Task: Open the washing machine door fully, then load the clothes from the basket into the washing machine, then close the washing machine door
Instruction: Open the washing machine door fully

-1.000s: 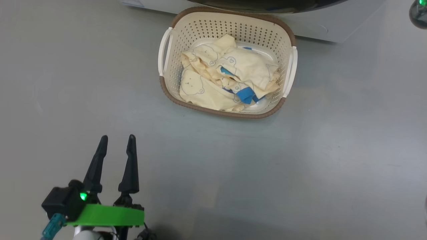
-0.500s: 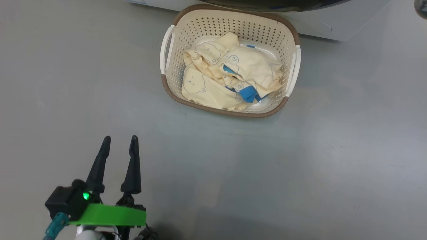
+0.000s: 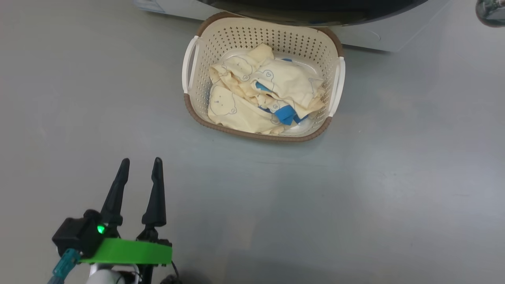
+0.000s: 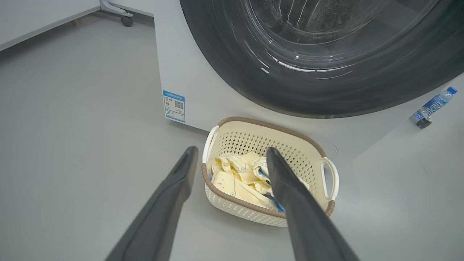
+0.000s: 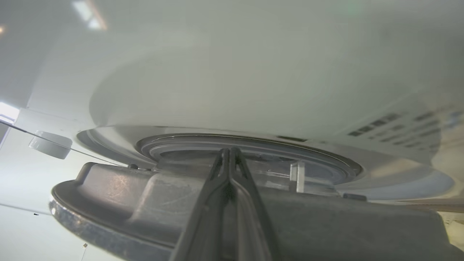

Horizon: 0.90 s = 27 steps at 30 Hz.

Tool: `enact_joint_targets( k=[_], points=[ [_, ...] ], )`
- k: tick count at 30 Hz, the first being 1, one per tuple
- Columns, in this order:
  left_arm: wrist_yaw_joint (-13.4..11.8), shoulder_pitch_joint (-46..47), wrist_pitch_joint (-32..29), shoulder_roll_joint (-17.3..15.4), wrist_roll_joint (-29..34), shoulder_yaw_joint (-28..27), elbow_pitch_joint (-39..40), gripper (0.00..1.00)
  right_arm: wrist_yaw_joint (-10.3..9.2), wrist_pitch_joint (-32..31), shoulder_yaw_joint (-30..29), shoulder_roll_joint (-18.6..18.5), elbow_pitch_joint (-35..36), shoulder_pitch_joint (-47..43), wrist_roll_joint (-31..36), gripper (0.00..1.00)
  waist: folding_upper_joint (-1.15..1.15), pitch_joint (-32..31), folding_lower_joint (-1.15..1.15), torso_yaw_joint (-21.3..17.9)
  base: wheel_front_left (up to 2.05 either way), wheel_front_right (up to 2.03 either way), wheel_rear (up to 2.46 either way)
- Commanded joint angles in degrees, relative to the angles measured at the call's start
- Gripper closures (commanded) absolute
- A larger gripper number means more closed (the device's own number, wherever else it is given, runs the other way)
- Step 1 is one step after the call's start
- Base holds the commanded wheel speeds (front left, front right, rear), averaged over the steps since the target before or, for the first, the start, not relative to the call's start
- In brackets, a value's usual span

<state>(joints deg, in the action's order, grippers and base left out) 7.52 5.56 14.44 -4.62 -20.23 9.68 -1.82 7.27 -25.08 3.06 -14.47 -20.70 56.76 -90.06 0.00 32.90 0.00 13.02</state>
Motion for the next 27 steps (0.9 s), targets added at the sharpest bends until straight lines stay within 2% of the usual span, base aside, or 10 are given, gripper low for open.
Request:
enact_joint_targets(
  k=[1, 17, 27],
  points=[
    [-0.03, 0.0, 0.56, -0.82, -0.03, -1.92, 1.22, 0.0, 0.22, -1.44, 1.83, 1.86, 2.51, 0.03, -0.43, 1.0, 0.0, -0.65, 0.0, -0.55, 0.0, 0.0, 0.0],
    [-0.03, 0.14, 0.56, -0.67, -0.66, -1.36, -0.05, 0.0, 0.22, -6.42, 5.58, 4.12, 3.17, -7.11, -0.27, 1.0, 0.0, -6.74, 0.0, -3.74, 0.0, 0.0, 0.0],
    [-0.03, -1.14, 0.56, -0.12, -1.25, -1.8, -1.38, 0.0, 0.22, -9.04, 10.17, 7.33, 3.13, -13.52, -0.11, 1.0, 0.0, -13.05, 0.0, -5.6, 0.0, 0.0, 0.0]
  ],
)
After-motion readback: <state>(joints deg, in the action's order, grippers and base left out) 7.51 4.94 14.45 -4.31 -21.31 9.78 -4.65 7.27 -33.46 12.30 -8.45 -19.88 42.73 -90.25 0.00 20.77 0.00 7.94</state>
